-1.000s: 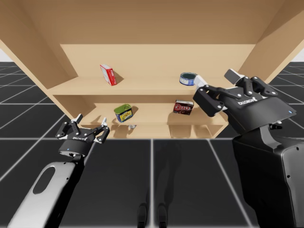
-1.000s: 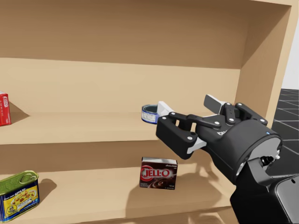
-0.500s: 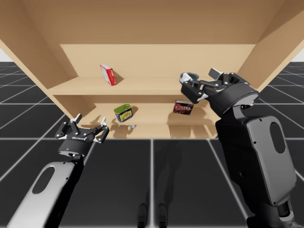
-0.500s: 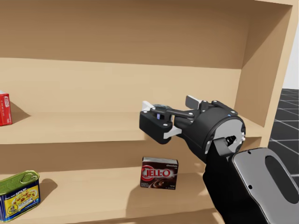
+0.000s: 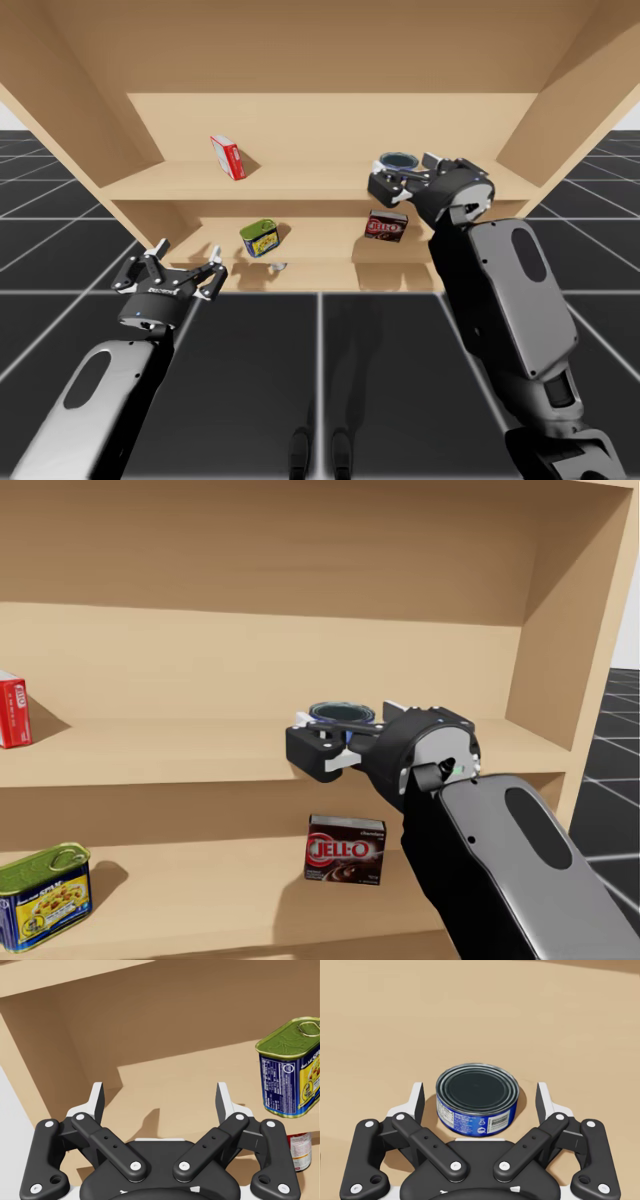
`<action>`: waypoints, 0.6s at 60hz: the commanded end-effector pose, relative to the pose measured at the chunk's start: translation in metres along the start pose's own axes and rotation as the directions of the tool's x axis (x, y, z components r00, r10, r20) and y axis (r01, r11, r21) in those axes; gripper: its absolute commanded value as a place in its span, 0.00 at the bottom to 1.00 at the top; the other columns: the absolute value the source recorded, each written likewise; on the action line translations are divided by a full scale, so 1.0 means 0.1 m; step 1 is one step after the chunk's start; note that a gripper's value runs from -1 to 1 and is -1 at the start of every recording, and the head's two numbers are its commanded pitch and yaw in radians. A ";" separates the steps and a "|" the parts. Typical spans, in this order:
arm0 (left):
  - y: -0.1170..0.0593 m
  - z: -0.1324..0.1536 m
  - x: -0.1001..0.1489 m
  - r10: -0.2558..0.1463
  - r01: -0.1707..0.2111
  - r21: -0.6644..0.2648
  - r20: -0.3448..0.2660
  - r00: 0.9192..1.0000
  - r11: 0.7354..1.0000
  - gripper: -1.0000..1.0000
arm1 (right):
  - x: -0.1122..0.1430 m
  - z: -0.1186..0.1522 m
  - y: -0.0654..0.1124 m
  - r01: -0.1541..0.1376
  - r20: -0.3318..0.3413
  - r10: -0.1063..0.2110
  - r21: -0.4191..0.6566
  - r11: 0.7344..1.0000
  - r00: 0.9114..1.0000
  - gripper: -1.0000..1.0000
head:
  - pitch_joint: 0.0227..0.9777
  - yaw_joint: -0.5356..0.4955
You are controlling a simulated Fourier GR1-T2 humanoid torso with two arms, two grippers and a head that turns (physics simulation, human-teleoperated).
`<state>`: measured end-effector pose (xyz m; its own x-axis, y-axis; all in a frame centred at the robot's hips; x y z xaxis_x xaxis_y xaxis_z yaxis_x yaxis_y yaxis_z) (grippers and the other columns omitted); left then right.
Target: Look through the shelves, find the tuna can, and take it.
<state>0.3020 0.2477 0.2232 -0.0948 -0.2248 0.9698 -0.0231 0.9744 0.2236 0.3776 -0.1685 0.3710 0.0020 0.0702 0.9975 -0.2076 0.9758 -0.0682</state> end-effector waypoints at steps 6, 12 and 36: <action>0.01 0.01 0.00 0.002 -0.002 0.000 0.001 1.000 1.000 0.00 | -0.06 -0.19 -0.04 0.002 -0.032 -0.003 -0.019 1.000 0.999 0.00 | 0.29 0.31; 0.01 0.01 0.01 0.003 -0.003 0.000 0.001 1.000 1.000 0.00 | -0.08 -0.24 -0.04 0.000 -0.039 -0.001 -0.017 1.000 0.999 0.00 | 0.29 0.31; 0.00 0.00 0.01 0.011 -0.011 -0.002 -0.005 1.000 1.000 0.00 | -0.16 -0.05 -0.09 -0.043 -0.002 0.043 -0.045 0.998 0.999 1.00 | 0.30 0.32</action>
<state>0.3013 0.2476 0.2237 -0.0909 -0.2160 0.9722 -0.0206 0.9764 0.2150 0.3877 -0.1657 0.3703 -0.0343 0.1128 0.9930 -0.2558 0.9595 -0.1179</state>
